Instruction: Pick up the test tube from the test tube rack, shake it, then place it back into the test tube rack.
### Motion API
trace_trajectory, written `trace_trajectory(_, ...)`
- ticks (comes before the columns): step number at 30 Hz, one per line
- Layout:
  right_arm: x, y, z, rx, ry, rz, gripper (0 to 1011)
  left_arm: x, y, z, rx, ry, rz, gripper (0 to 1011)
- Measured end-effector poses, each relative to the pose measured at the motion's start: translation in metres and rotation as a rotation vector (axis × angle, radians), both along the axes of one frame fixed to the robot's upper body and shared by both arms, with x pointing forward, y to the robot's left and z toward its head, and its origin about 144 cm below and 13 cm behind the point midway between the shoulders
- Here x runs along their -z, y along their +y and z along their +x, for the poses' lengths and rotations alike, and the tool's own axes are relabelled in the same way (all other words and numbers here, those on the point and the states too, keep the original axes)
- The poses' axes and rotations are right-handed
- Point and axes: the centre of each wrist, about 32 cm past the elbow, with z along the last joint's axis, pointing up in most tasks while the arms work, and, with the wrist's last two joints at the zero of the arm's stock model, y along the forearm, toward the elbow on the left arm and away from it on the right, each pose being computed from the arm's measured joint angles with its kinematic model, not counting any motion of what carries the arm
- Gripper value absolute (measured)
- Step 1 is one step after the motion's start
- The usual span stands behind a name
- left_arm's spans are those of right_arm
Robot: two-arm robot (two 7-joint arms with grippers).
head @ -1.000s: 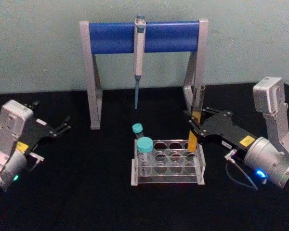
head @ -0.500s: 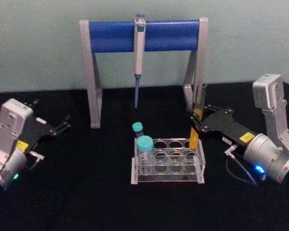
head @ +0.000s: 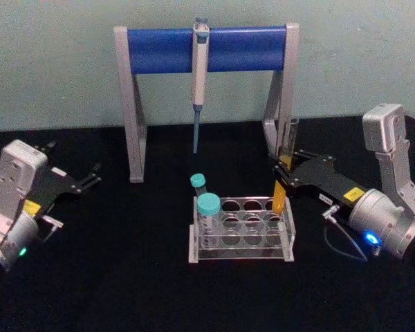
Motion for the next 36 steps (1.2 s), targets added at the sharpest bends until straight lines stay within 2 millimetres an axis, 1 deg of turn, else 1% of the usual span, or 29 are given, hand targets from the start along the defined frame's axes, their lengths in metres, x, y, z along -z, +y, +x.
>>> trace_trajectory(36, 0.017, 0.006, -0.001, -0.002, 0.061, -0.011, 232, 0.000, 0.000, 0.000, 0.000, 0.000, 0.000, 1001)
